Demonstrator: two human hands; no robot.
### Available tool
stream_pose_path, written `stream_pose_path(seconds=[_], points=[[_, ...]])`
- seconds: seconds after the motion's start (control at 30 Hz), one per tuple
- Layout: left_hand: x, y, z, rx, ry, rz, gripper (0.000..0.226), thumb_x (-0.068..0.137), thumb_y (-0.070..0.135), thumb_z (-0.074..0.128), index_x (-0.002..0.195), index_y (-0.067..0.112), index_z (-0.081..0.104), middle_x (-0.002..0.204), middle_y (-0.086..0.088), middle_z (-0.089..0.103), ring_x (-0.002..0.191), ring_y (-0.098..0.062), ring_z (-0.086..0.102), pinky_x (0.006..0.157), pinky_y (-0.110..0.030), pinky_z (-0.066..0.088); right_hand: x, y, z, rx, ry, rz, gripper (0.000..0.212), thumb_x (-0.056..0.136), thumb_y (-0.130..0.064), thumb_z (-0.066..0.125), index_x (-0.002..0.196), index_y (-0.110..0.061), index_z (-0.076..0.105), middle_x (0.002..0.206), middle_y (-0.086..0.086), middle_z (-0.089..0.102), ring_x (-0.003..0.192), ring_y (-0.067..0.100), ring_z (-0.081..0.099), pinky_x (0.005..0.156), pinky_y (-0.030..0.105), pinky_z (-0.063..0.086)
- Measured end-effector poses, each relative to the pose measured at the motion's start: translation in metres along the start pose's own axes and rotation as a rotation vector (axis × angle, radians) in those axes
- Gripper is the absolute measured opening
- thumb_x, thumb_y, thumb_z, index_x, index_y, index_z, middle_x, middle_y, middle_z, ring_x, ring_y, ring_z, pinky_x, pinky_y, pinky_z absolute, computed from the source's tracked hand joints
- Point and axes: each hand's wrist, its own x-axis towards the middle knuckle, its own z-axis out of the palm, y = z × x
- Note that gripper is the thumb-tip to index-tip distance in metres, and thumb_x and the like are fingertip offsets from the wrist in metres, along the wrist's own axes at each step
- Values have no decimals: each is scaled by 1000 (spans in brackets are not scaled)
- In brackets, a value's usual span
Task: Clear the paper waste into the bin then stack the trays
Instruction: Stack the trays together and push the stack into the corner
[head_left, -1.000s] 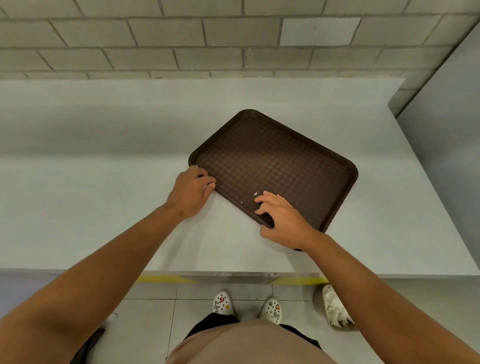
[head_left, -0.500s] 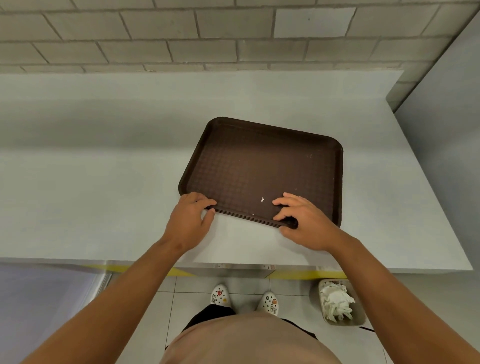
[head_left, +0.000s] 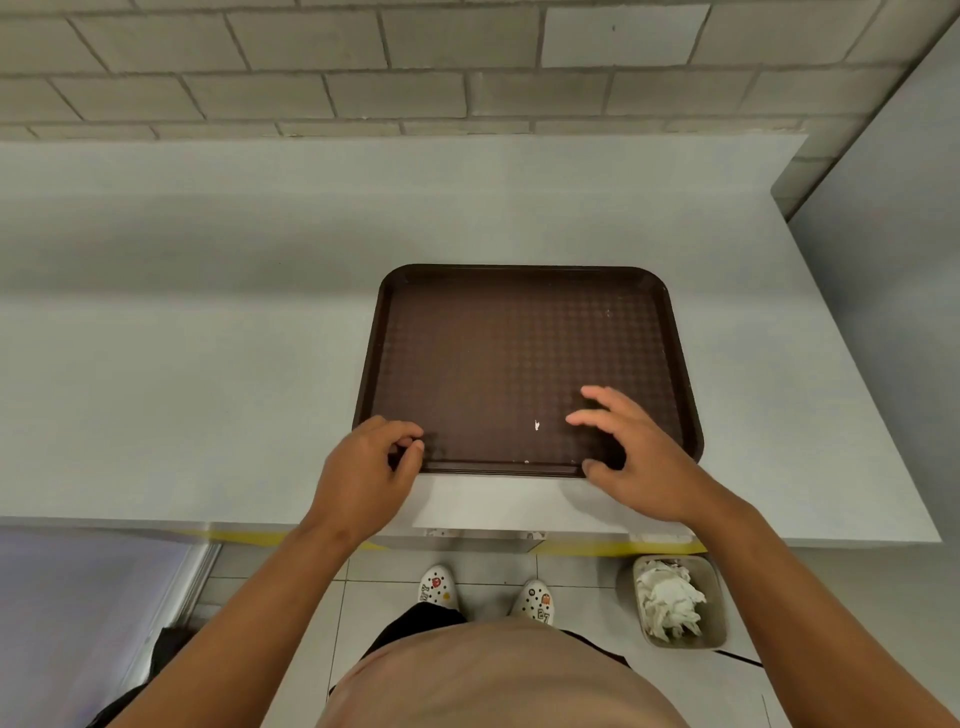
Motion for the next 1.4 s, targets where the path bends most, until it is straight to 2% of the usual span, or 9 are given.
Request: stream_pose_path(seconds=[0.07, 0.17, 0.3, 0.5, 0.67, 0.9, 1.4], points=[[11, -3, -4, 24, 75, -2, 20, 92, 23, 65, 112, 23, 70, 104, 6, 64, 93, -10, 60, 84, -35, 56, 2, 5, -4, -70, 141, 48, 50, 93, -34, 67, 141, -33, 51, 164, -9, 23, 155, 16, 8, 124, 43, 17], [31, -7, -5, 48, 132, -82, 36, 94, 29, 63, 129, 20, 60, 130, -3, 55, 119, -19, 50, 102, -38, 49, 11, 19, -6, -162, 381, 176, 53, 95, -40, 62, 144, -23, 48, 164, 4, 25, 154, 28, 14, 123, 50, 21], [50, -16, 11, 28, 43, -260, 66, 94, 50, 57, 149, 21, 37, 152, -6, 38, 137, -26, 40, 111, -47, 42, 22, 32, 0, -253, 390, 369, 65, 98, -54, 49, 152, -21, 36, 165, 8, 21, 153, 33, 13, 123, 53, 23], [53, -21, 22, -2, 64, -303, 66, 92, 54, 57, 149, 25, 40, 151, -5, 43, 135, -27, 44, 111, -48, 42, 27, 34, 5, -335, 402, 367, 63, 98, -59, 44, 150, -24, 39, 165, 5, 25, 152, 34, 14, 120, 52, 29], [53, -22, 22, 24, 36, -284, 65, 94, 52, 55, 150, 24, 37, 153, -6, 39, 136, -29, 43, 111, -48, 42, 26, 33, 5, -352, 396, 369, 61, 98, -58, 44, 149, -25, 41, 165, 4, 25, 152, 34, 14, 118, 53, 32], [56, -22, 20, 4, 46, -246, 64, 95, 47, 58, 150, 22, 38, 159, -2, 29, 141, -26, 38, 113, -45, 41, 28, 30, 4, -323, 403, 408, 73, 98, -59, 43, 159, -27, 18, 170, 3, 5, 155, 30, 5, 121, 49, 23], [75, -7, 27, -5, -6, -188, 61, 95, 43, 60, 149, 23, 40, 161, -3, 23, 140, -28, 40, 109, -43, 42, 38, 46, -14, -340, 407, 451, 76, 98, -62, 41, 159, -21, 23, 170, -1, 6, 156, 24, 4, 119, 50, 28]])
